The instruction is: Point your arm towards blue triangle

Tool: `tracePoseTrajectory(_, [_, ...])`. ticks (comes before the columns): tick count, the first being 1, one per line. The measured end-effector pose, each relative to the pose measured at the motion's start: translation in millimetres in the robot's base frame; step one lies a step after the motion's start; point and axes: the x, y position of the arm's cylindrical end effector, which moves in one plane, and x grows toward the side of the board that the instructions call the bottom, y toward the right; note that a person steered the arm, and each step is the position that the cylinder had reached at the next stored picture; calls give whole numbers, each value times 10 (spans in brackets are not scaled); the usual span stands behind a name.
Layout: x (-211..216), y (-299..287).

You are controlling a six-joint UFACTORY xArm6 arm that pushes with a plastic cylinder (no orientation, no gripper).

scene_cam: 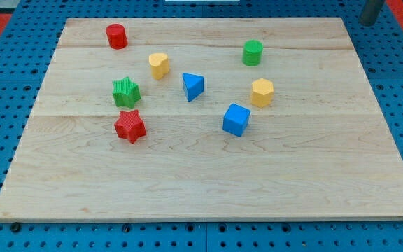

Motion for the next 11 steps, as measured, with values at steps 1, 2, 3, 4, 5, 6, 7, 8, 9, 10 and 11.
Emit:
tracePoseTrajectory(1, [245, 61])
tracePoseTrajectory(2, [327, -227])
tracePoseTrajectory(3, [330, -392])
tracePoseTrajectory(4, [330, -396])
tracePoseTrajectory(5, [278, -613])
tracePoseTrajectory(6, [362, -947])
tracePoseTrajectory(7, [686, -1159])
tracePoseTrajectory(8, [1095, -1236])
tracePoseTrajectory(9, [978, -1507])
tracePoseTrajectory(10, [1209, -1846])
tracePoseTrajectory(11, [1268, -2780])
